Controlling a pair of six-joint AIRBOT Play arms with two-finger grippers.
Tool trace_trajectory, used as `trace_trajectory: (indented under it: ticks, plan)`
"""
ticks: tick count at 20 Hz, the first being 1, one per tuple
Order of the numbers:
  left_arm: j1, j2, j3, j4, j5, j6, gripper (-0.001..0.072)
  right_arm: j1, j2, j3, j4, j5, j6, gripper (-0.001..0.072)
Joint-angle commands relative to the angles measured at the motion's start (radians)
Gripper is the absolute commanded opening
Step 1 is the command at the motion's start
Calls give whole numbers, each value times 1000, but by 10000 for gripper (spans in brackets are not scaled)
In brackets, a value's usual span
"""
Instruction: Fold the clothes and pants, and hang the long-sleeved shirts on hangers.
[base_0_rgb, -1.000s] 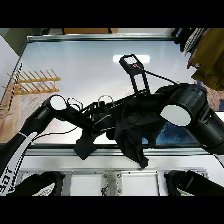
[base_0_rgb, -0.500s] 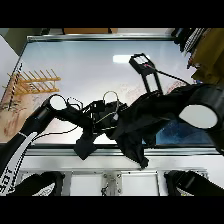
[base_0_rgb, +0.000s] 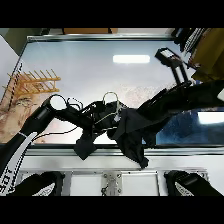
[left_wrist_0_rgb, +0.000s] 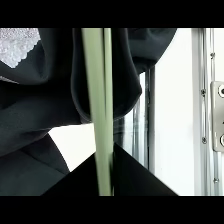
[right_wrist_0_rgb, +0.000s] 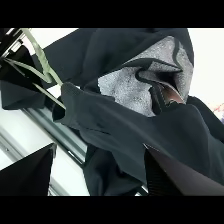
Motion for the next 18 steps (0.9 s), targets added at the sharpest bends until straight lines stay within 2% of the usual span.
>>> trace_trajectory:
  ticks: [1,4,5,6,8,10,14,18]
  plan:
    - [0,-1,0,2,-1,1,12,-224,-23,0,294,34,-178,604]
    - [0,-1,0,2,-1,1,12,-304,-33,0,313,34,-178,605]
    - [0,-1,0,2,-1,1,12,-311,-34,0,325,33,-148,607]
    - [0,-1,0,2,-1,1,12,-311,-34,0,333,21,-196,606]
    - [0,-1,0,2,-1,1,12,-326,-37,-1,337,37,-383,606]
    - [0,-1,0,2,-2,0,12,-398,-49,-19,396,127,-531,606]
    - [0,-1,0,2,-19,0,12,-676,-84,-179,708,342,-804,606]
    - [0,-1,0,2,-19,0,12,-853,-113,-351,723,375,-1146,607]
